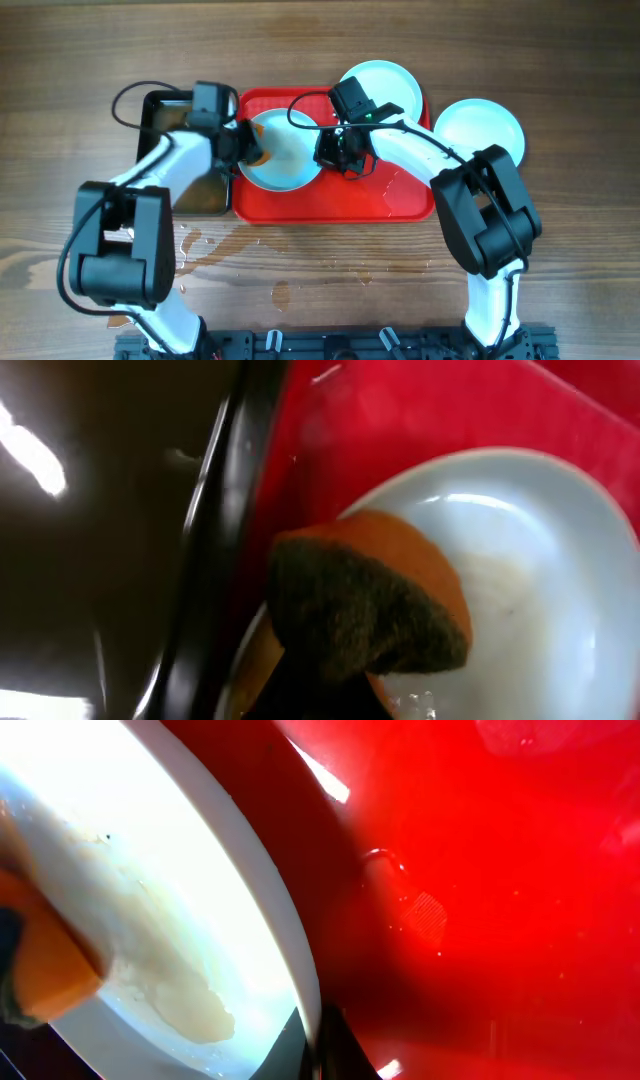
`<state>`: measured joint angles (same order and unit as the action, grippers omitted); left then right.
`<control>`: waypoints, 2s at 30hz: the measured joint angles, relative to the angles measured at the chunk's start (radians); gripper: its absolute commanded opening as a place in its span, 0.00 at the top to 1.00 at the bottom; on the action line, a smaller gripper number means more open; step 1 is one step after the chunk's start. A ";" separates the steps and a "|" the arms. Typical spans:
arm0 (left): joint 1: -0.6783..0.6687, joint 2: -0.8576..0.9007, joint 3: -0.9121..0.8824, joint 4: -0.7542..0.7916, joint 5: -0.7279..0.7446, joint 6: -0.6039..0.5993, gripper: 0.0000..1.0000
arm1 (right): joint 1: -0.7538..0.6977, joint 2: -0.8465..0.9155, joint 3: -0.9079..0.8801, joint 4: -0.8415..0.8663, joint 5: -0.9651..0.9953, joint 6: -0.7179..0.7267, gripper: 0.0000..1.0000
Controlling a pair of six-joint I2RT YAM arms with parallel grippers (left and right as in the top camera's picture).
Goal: Clean dirty plates on tray and stack at the side
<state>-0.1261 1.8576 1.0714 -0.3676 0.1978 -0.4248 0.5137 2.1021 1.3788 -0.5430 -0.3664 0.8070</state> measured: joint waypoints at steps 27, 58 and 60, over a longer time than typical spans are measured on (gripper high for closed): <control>0.148 -0.225 0.404 -0.684 0.164 0.065 0.95 | -0.002 0.007 -0.015 0.146 0.057 -0.102 0.96; 0.146 -0.172 0.404 -0.672 0.128 0.068 0.96 | 0.461 -0.511 -0.042 -0.211 1.726 -0.439 0.96; 0.146 -0.172 0.404 -0.672 0.128 0.068 0.96 | 0.461 -0.511 -0.042 -0.208 1.749 -0.454 0.96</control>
<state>0.0196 1.6852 1.4757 -1.0397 0.3256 -0.3565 0.9749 1.5909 1.3373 -0.7509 1.3823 0.3527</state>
